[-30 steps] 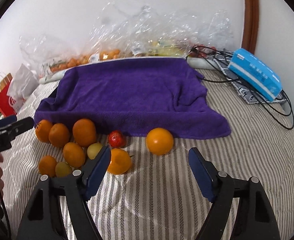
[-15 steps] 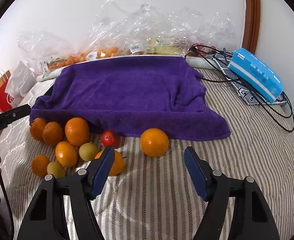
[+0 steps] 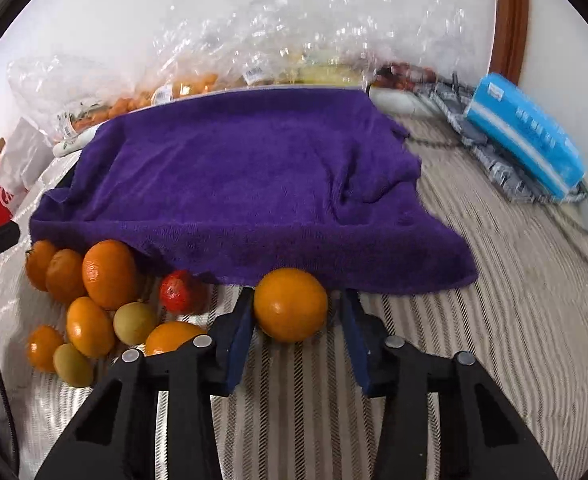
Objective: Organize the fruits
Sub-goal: 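Move the right tool to a large orange while the left tool approaches a stemmed mandarin, then grasp and lift the orange with the right tool while the left tool grasps the mandarin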
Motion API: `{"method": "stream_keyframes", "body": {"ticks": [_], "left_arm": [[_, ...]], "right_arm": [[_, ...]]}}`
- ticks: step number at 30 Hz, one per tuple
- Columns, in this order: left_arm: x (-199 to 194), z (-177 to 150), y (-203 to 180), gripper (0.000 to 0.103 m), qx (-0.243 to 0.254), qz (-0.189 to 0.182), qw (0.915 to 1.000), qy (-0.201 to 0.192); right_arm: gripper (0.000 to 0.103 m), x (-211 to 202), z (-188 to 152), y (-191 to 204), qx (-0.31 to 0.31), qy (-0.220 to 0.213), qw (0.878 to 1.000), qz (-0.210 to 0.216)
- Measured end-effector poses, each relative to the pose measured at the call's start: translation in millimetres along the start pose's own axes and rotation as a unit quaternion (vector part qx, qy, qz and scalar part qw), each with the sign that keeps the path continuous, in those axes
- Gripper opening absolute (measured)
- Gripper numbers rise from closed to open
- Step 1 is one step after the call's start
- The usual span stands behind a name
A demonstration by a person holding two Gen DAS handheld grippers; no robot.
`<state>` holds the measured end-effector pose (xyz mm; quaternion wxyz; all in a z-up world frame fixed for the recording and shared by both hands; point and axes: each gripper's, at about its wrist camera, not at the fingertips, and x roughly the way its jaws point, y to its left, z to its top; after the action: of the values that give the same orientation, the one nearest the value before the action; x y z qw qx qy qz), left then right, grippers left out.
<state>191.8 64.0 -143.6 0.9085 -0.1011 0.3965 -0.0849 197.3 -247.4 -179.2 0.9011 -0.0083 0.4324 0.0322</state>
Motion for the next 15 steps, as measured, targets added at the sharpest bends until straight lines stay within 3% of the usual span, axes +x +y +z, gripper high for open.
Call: {"method": "stream_keyframes", "body": {"ticks": [6,12,15], "left_arm": [[5,-10,-12,0.075,0.031,0.012,0.9994,0.013],[16,-16,-18,0.064,0.035,0.008,0.9987,0.036],[15,-15,-21,0.050,0.036,-0.004,0.9987,0.036]], "right_arm": [[0.035,-20,-9,-5,-0.011,-0.031,0.999,0.010],[0.035,-26,-13,-13,0.008,-0.037,0.999,0.036],[0.035,-23,-11,-14,0.010,-0.030,0.999,0.036]]}}
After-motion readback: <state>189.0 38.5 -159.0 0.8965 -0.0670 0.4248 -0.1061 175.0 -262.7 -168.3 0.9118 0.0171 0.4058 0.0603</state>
